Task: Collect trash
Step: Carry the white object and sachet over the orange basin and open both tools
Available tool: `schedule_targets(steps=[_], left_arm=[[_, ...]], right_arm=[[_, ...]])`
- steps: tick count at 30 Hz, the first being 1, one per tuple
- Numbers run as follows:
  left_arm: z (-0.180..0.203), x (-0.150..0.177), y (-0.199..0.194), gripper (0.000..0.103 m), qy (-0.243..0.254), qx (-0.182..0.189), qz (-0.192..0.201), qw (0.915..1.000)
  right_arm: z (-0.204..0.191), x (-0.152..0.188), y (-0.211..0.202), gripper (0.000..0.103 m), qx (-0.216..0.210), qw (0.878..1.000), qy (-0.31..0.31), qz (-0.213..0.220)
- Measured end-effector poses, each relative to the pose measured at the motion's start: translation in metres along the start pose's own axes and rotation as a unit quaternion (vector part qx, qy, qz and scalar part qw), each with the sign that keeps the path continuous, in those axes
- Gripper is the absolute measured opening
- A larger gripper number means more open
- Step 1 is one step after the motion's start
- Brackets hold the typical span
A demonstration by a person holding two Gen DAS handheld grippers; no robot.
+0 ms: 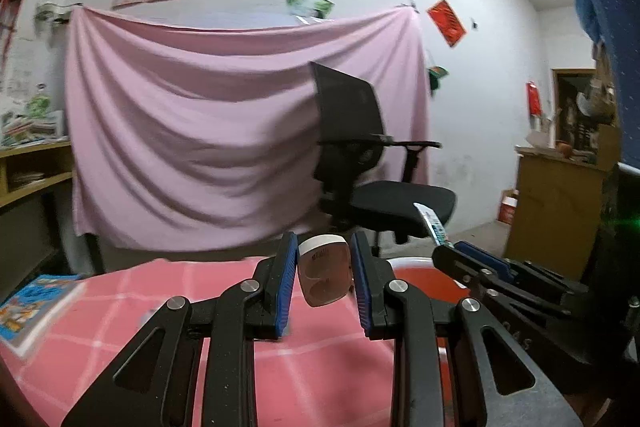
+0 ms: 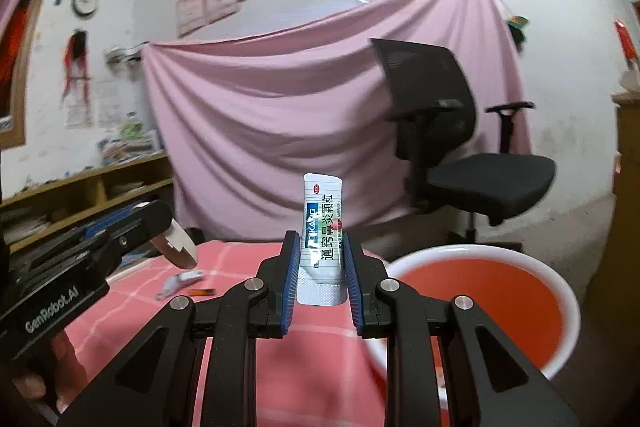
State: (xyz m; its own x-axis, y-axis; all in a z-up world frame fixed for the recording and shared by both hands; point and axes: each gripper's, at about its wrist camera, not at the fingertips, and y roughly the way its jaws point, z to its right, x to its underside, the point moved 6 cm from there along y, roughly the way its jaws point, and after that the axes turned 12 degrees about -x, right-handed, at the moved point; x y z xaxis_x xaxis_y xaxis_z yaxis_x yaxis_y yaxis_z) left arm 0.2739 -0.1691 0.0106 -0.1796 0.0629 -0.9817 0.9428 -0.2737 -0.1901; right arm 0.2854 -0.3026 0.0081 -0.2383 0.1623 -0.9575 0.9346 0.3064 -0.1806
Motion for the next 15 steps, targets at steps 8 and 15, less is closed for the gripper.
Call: schedule_targets(steps=[8, 15], left_arm=[[0.063, 0.003, 0.026, 0.023, 0.020, 0.052, -0.025, 0.9981], [0.079, 0.008, 0.055, 0.023, 0.001, 0.078, -0.077, 0.9940]], right_arm=[[0.052, 0.006, -0.014, 0.020, 0.049, 0.997, 0.052, -0.019], [0.091, 0.016, -0.022, 0.020, 0.070, 0.989, 0.121, -0.040]])
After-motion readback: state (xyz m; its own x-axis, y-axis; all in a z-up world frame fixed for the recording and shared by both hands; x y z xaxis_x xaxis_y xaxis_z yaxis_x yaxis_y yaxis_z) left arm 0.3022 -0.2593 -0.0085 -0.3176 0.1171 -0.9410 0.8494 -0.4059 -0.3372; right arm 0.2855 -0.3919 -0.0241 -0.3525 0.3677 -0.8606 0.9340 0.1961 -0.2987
